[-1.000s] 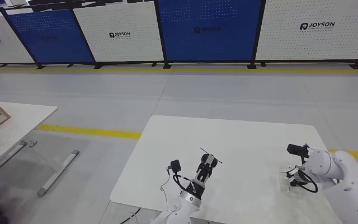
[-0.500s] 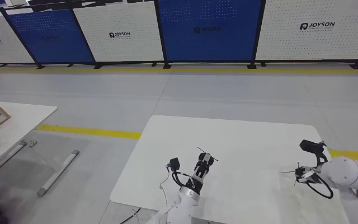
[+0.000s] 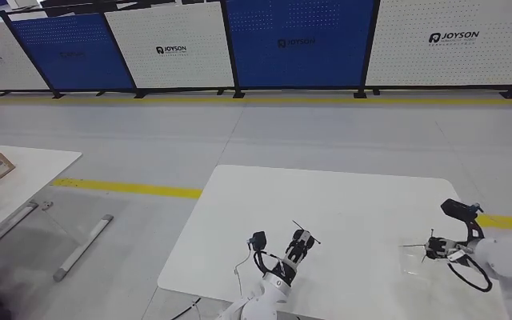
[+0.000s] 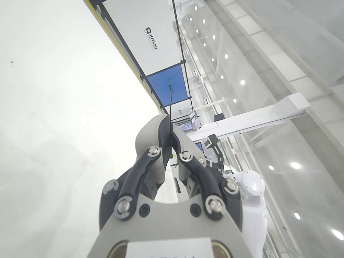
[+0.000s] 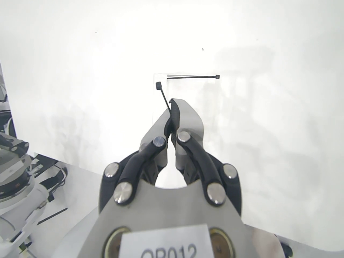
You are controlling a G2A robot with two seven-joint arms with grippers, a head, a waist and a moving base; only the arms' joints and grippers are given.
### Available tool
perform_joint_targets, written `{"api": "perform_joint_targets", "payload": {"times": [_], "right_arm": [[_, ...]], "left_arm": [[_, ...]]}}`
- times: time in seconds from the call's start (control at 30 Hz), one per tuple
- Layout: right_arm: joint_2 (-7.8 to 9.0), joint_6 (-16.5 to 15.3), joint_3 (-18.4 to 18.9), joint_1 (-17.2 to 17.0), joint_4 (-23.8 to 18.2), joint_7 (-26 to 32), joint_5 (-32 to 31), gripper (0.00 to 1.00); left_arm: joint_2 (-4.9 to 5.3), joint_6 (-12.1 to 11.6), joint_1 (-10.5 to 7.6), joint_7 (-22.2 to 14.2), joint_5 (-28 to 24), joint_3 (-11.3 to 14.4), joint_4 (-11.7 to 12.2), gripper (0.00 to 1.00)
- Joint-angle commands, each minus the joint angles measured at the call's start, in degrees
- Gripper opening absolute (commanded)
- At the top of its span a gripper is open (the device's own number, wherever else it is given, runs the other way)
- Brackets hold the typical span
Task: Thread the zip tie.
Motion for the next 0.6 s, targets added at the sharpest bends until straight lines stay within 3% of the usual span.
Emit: {"api": "perform_joint_targets", "payload": {"times": [0.0, 0.1, 0.2, 0.27, 0.33, 0.57], "right_arm": [[-0.22, 1.4, 0.3, -1.0, -2.4, -4.2, 1.1, 0.0], [-0.47, 4.0, 1.6, -4.1, -8.1, -9.9, 2.8, 0.0], [-0.73, 4.3, 1.9, -8.3, -14.8, -14.7, 3.5, 0.0], [-0.85, 4.3, 0.9, -10.4, -17.6, -14.6, 3.2, 0.0], [-0.85, 4.3, 0.9, -10.4, -17.6, -14.6, 3.2, 0.0], [-0.85, 4.3, 0.9, -10.4, -17.6, -14.6, 3.2, 0.0]], "left_arm": [[-0.12, -0.3, -0.02, 0.7, 0.9, 0.3, 0.1, 0.0], [-0.43, -0.9, -0.06, 2.3, 1.8, 1.1, 0.4, 0.0], [-0.79, -1.5, -0.38, 3.4, 2.0, 1.8, 1.0, 0.0], [-1.04, -2.0, -0.63, 4.5, 2.0, 2.1, 1.5, 0.0], [-1.25, -2.4, -0.86, 6.0, 2.1, 2.3, 1.8, 0.0], [-1.25, -2.4, -0.86, 6.0, 2.1, 2.3, 1.8, 0.0]]}}
